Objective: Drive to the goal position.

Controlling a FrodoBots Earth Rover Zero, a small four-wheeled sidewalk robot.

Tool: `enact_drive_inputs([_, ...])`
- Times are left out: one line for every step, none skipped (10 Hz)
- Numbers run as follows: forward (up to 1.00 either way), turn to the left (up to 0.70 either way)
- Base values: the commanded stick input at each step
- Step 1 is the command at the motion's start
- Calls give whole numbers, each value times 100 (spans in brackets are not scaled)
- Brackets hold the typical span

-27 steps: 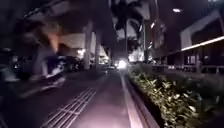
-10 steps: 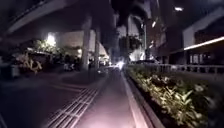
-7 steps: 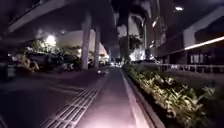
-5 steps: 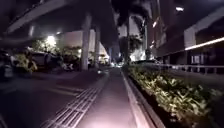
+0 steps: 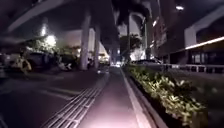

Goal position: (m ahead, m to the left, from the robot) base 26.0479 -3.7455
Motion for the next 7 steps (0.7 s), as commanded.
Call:
enact_drive_inputs([45,0])
enact_drive_inputs([45,0])
enact_drive_inputs([45,-13])
enact_drive_inputs([45,-27])
enact_drive_inputs([45,-27])
enact_drive_inputs([45,-20])
enact_drive_inputs([45,-9])
